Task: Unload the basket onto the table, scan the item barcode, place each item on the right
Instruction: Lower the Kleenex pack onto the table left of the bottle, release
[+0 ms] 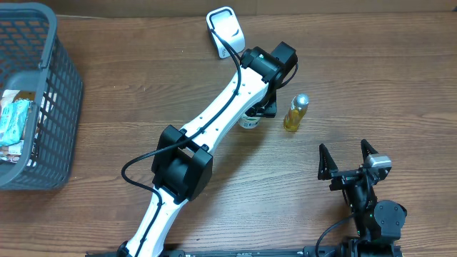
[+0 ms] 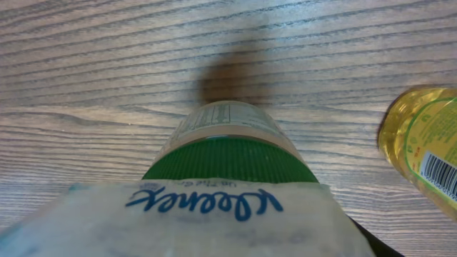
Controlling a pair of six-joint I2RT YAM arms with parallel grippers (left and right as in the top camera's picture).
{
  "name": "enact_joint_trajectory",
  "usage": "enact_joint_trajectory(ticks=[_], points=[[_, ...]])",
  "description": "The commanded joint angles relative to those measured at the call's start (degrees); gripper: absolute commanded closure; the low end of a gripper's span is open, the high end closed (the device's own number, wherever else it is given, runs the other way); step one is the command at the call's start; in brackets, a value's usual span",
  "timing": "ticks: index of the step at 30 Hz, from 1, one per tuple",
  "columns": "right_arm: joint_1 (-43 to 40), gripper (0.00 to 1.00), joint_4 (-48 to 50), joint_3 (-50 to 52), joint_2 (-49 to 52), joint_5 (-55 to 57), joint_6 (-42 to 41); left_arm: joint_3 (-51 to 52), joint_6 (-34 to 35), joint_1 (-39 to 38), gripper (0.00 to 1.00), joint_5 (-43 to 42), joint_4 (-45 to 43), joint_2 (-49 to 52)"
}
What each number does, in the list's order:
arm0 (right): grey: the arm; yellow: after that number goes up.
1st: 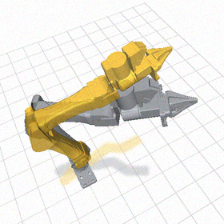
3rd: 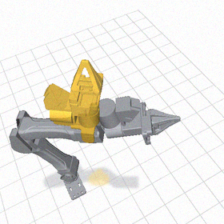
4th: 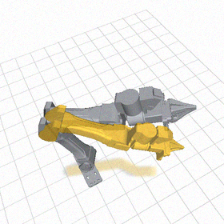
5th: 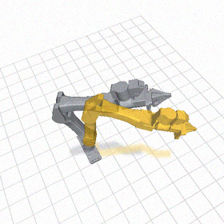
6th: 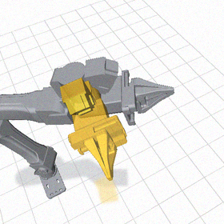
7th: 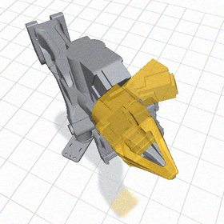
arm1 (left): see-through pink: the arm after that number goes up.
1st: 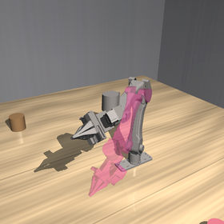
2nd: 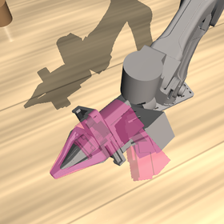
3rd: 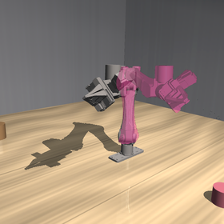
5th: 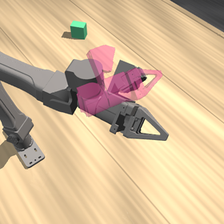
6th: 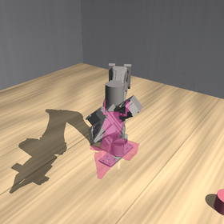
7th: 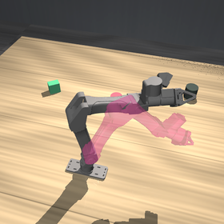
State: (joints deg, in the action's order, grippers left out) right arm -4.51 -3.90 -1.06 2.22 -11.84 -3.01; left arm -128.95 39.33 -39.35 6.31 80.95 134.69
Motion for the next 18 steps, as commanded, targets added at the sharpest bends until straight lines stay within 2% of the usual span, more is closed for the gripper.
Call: enact_joint_trajectory(ticks=[1, 18], points=[[0.0, 0.00, 0.3, 0.6, 0.0, -0.3, 0.0, -0.4, 1.4, -0.1, 0.72, 1.1, 0.1, -0.5], [0.0, 0.00, 0.3, 0.6, 0.0, -0.3, 0.0, 7.1, -0.7, -0.1, 0.67, -4.5, -4.3, -0.5]])
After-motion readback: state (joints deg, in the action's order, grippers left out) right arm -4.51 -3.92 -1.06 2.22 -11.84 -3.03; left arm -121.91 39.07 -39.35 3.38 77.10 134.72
